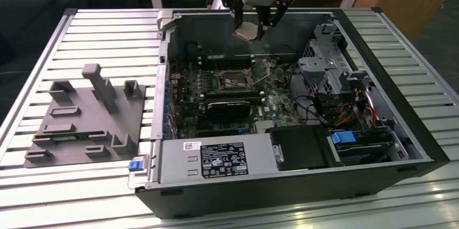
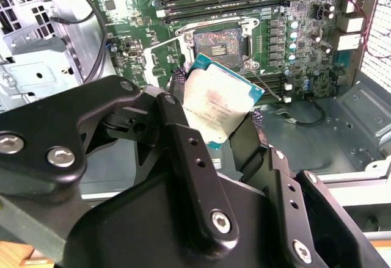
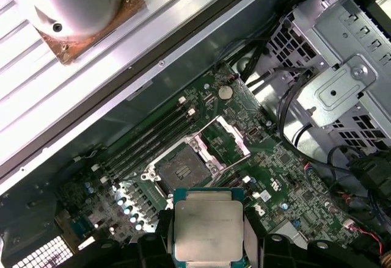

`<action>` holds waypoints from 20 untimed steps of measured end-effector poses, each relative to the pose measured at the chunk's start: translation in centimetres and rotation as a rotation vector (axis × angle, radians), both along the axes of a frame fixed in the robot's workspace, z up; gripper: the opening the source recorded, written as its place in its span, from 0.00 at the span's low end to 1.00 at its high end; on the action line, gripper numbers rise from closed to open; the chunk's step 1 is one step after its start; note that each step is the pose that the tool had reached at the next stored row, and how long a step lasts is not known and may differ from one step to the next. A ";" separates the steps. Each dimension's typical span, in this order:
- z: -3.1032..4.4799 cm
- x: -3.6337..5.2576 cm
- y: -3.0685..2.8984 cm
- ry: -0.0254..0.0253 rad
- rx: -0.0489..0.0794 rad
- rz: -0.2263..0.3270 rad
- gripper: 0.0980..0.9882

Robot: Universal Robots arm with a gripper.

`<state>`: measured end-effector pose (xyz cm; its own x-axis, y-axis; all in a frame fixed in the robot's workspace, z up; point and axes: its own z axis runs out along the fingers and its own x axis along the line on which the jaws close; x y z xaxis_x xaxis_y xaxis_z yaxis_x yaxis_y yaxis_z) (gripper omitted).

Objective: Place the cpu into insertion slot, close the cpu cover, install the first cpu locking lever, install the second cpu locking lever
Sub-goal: 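Place the cpu into insertion slot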

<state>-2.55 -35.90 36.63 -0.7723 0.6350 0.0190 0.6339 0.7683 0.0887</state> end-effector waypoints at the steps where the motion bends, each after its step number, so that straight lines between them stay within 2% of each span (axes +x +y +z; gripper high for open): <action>1: 0.00 0.00 0.00 0.0000 0.000 -0.002 0.50; 20: -0.03 0.00 0.00 0.0000 0.000 -0.037 0.50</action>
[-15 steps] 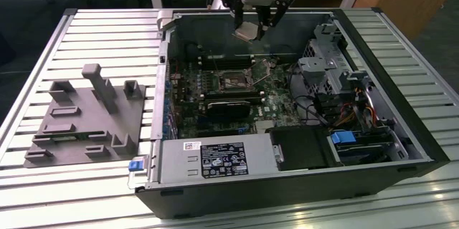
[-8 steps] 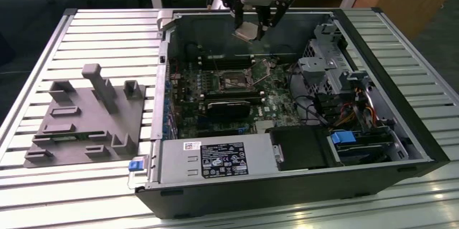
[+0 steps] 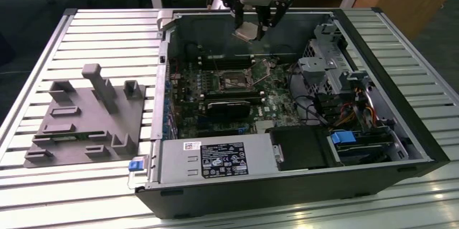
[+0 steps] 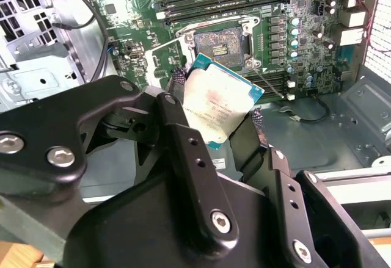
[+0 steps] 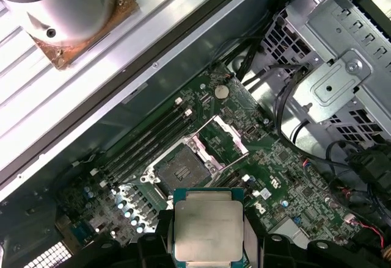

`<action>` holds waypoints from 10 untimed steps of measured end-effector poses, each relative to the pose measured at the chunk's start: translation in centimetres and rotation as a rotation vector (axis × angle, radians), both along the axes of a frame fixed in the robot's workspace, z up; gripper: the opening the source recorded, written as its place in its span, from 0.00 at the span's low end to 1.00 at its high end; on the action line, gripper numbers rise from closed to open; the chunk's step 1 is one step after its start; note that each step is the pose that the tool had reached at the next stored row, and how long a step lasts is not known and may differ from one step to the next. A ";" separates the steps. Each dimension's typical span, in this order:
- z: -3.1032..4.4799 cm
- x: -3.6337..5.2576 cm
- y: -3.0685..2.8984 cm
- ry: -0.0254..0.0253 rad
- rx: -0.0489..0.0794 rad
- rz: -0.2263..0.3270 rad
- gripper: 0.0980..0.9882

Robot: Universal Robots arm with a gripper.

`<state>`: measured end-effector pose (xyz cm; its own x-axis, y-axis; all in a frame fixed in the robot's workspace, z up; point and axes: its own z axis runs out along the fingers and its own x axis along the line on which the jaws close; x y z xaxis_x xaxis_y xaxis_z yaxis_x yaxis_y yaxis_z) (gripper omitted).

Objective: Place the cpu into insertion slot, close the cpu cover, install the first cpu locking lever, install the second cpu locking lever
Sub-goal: 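Place the cpu into insertion slot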

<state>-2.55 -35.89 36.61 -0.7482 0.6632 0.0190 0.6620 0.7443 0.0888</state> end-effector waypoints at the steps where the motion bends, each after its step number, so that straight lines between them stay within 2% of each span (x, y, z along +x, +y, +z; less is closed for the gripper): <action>1: 0.00 0.00 0.00 0.0000 0.000 -0.002 0.50; 10: -0.03 0.00 0.00 0.0000 0.000 -0.019 0.50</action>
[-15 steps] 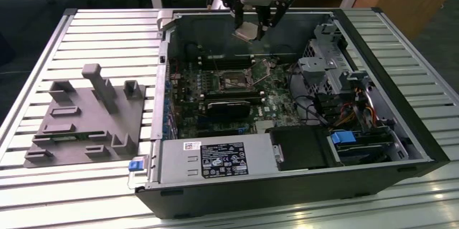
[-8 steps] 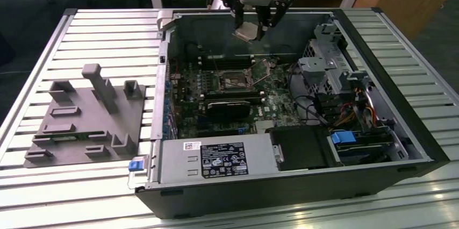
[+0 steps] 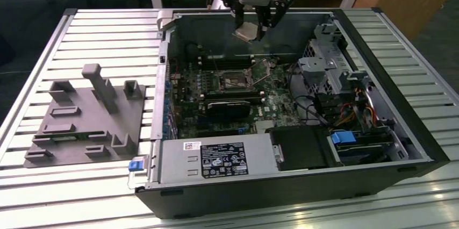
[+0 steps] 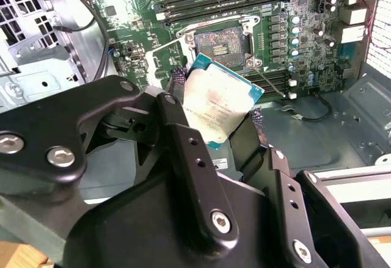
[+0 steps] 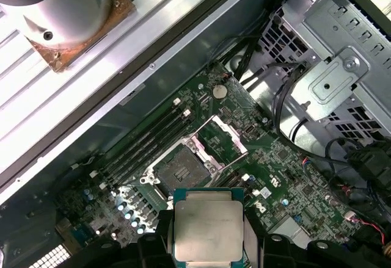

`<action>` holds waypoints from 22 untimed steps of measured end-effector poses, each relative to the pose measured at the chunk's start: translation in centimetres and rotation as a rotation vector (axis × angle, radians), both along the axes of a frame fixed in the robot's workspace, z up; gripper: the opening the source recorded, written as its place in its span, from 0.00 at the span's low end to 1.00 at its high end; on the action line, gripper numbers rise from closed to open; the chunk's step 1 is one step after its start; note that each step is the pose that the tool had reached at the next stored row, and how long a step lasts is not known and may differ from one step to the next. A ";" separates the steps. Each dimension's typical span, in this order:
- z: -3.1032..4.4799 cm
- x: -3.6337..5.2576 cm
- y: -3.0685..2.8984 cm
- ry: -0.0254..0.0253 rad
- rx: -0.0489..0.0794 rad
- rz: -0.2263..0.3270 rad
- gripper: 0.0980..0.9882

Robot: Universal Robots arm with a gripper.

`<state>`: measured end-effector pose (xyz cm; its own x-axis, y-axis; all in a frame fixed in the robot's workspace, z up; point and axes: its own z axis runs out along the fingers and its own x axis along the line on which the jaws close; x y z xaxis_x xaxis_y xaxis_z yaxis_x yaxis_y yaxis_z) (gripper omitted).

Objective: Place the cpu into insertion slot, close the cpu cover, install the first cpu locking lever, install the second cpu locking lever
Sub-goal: 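Place the cpu into insertion slot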

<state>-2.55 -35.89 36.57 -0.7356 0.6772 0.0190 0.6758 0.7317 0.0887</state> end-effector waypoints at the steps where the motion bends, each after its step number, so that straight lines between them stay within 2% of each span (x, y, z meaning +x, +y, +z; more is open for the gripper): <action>1: 0.00 0.00 0.00 0.0000 0.000 -0.002 0.50; 7: -0.08 0.00 0.00 0.0000 0.000 -0.026 0.50; 16: -0.32 0.00 0.02 0.0000 -0.001 -0.133 0.50; 22: -0.44 0.00 0.03 0.0001 -0.001 -0.171 0.50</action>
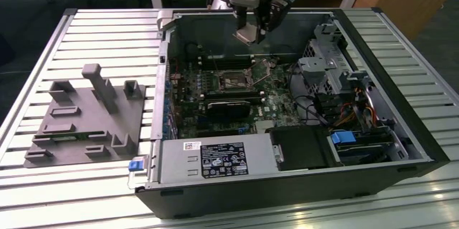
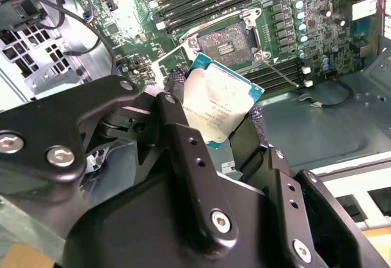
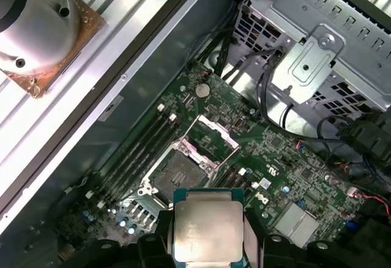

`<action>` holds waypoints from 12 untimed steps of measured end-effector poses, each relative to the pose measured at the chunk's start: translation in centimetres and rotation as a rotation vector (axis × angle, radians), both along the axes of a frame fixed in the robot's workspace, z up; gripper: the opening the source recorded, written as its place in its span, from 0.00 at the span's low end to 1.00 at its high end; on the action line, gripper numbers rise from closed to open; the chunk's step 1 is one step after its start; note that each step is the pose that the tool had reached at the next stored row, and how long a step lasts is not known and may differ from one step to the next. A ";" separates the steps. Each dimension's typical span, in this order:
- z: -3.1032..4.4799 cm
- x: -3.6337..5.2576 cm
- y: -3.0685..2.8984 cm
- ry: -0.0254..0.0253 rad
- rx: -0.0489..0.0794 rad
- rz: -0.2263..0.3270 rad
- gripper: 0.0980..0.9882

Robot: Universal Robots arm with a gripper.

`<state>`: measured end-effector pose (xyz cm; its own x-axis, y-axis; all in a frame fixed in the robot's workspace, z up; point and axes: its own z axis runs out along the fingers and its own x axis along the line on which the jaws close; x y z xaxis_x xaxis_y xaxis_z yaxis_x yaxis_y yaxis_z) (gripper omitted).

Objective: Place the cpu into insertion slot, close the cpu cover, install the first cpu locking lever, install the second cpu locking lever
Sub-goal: 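Place the cpu into insertion slot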

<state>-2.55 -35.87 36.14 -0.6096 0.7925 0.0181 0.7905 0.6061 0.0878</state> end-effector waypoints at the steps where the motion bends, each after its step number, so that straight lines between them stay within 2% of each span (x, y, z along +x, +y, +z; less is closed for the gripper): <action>1: -0.03 0.00 0.00 -0.0001 0.000 -0.005 0.50; 12: -0.24 0.00 0.00 -0.0001 -0.001 -0.012 0.50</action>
<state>-2.55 -35.87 35.90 -0.6002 0.7996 0.0170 0.7976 0.5969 0.0871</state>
